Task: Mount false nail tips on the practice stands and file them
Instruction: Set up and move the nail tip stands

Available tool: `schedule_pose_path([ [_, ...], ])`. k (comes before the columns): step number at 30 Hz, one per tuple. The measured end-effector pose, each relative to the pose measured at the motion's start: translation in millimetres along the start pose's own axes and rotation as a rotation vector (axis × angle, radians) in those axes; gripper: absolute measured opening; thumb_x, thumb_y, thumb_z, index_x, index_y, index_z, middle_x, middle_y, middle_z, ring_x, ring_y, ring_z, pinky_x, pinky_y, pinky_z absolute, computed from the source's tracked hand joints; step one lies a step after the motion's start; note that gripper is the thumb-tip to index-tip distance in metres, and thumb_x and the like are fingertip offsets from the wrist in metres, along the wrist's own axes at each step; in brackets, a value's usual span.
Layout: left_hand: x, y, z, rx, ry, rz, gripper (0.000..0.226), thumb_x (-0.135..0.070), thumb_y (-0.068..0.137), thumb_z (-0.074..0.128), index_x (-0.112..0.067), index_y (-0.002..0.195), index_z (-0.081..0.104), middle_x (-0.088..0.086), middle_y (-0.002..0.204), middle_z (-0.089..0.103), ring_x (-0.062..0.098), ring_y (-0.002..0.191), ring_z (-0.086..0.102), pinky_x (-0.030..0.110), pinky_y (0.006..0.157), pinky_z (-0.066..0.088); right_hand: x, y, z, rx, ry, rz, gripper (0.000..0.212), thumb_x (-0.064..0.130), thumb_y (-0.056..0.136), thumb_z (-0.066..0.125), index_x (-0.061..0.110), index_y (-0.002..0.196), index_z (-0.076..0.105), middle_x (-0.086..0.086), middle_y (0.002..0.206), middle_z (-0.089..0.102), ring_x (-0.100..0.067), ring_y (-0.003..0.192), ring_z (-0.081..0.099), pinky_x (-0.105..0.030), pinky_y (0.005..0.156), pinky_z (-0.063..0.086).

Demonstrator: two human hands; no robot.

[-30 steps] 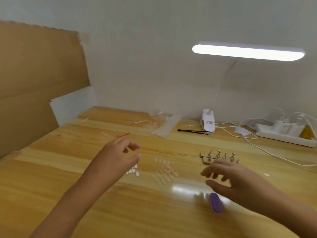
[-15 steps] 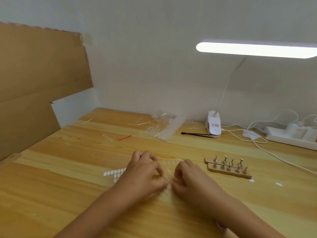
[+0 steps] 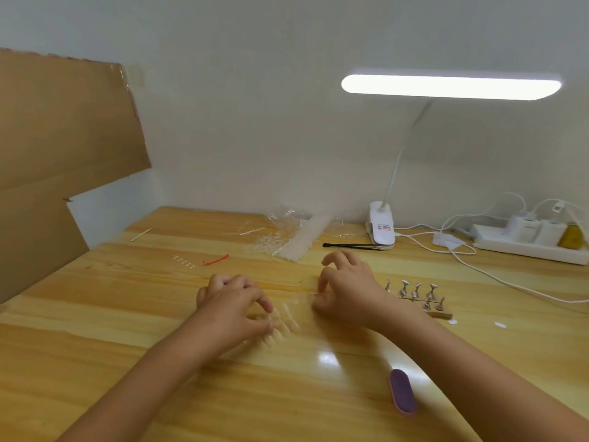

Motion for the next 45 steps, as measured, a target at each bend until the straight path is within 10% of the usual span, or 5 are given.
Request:
schedule_pose_path([
  [9,-75,-3,-1,0.171,-0.592,0.121,0.058,-0.085,0.065,0.058,-0.041,0.101,0.066,-0.028,0.098,0.068,-0.013,0.093,0.059,0.012,0.072,0.046,-37,-89,-45,-0.257,0.311,-0.122,0.03,0.041,0.082,0.068,0.024,0.105,0.059,0.016,0.105,0.057,-0.003,0.094,0.058,-0.028,0.082,0.05],
  [18,-116,-7,32,0.154,-0.983,0.121,0.007,-0.02,0.09,0.069,-0.019,0.092,0.076,-0.001,0.08,0.077,0.0,0.069,0.066,0.012,0.066,0.051,-118,-143,-65,-0.609,0.687,0.039,0.038,0.031,0.082,0.071,0.029,0.118,0.058,0.013,0.107,0.065,-0.006,0.103,0.06,-0.016,0.081,0.048],
  [23,-102,-11,54,0.156,-1.345,-0.092,0.006,-0.017,0.078,0.073,-0.014,0.077,0.078,0.007,0.079,0.075,0.009,0.065,0.067,0.017,0.059,0.053,-177,-138,-14,-0.196,0.317,0.486,0.033,0.041,0.085,0.069,0.032,0.116,0.06,0.007,0.118,0.053,-0.016,0.121,0.044,-0.03,0.099,0.036],
  [33,-110,-19,52,0.106,-1.449,-0.03,0.027,-0.041,0.059,0.077,-0.023,0.078,0.079,0.003,0.081,0.074,0.005,0.069,0.065,0.015,0.064,0.053,-148,-139,-14,-0.174,0.288,0.383,0.019,0.053,0.077,0.072,0.046,0.082,0.055,0.024,0.105,0.046,0.0,0.105,0.033,-0.026,0.082,0.02],
  [45,-111,-23,58,0.12,-1.583,-0.104,0.027,-0.03,0.06,0.078,-0.019,0.084,0.08,0.002,0.079,0.07,0.006,0.066,0.062,0.016,0.062,0.054,-152,-146,-21,0.014,0.384,0.231,0.027,0.056,0.075,0.064,0.057,0.102,0.06,0.03,0.113,0.05,0.004,0.115,0.035,-0.039,0.107,0.029],
])
Point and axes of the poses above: each hand's wrist, its own y-axis towards the middle knuckle, its own z-axis out of the palm, x = y × z, the point moved 6 cm from there along y, towards the middle knuckle
